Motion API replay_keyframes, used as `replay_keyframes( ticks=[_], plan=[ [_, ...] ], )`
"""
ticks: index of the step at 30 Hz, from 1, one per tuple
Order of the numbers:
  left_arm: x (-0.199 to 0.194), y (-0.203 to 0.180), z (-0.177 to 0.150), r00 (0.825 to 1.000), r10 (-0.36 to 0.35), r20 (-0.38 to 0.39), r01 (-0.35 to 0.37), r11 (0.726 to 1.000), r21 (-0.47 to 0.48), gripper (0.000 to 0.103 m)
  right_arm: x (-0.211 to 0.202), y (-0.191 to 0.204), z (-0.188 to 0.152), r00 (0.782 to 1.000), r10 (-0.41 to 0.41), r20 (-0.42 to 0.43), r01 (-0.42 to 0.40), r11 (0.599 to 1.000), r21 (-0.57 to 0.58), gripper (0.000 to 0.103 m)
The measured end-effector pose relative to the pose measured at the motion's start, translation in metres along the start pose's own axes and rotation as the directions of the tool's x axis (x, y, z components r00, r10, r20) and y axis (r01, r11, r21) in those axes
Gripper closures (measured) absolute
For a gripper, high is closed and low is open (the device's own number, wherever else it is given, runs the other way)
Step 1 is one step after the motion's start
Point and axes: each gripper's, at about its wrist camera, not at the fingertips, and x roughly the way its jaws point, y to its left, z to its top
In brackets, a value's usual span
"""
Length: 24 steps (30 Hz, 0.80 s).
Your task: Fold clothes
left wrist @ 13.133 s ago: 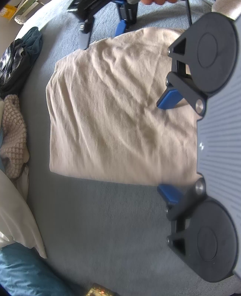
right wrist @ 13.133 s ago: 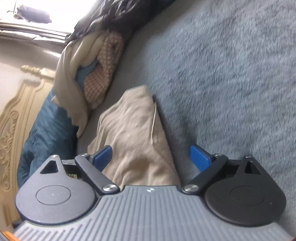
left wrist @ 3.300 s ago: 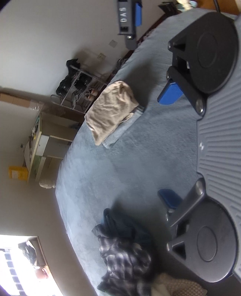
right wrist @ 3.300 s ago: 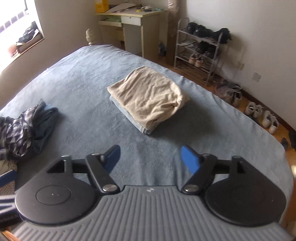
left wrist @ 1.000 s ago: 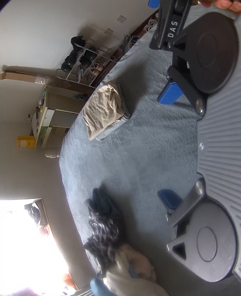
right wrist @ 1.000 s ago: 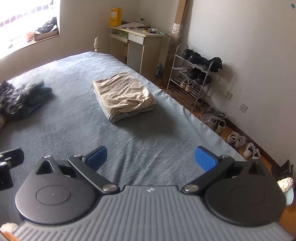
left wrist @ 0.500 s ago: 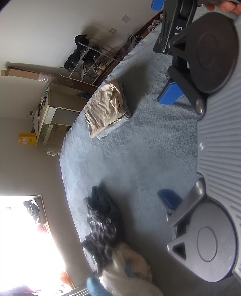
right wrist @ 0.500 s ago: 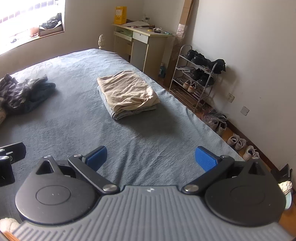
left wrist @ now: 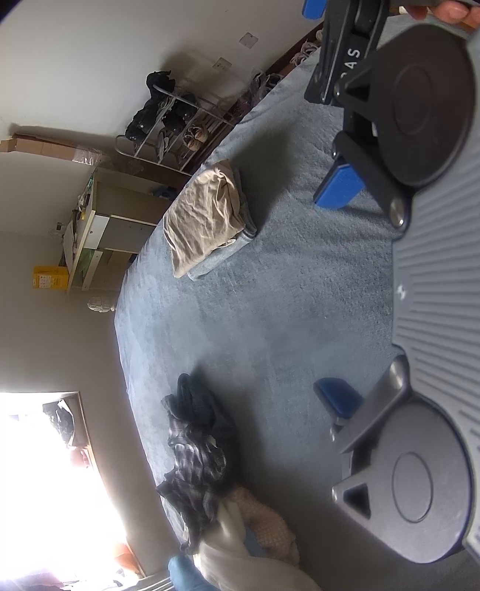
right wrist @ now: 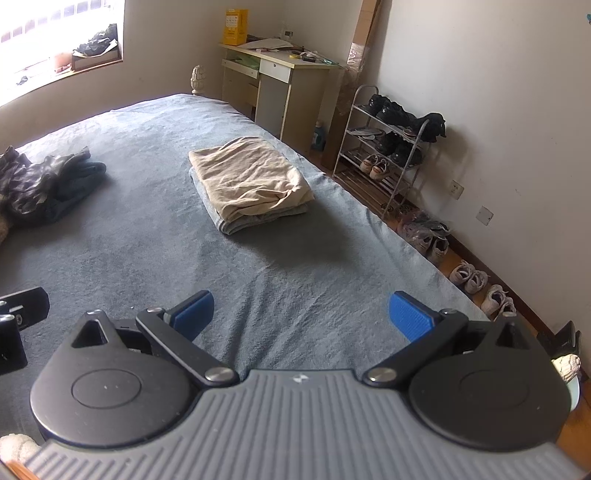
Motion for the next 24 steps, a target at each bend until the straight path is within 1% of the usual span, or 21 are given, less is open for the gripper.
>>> replay_keyframes(
  ticks=[24],
  plan=[
    [0.005,-0.013,-0.003,0.999,0.028,-0.016,-0.027,0.999,0.024,0.004,0.009,-0.008,-0.003,1.000,0.013,-0.023,-0.012,1.000,0.015,0.001]
  ],
)
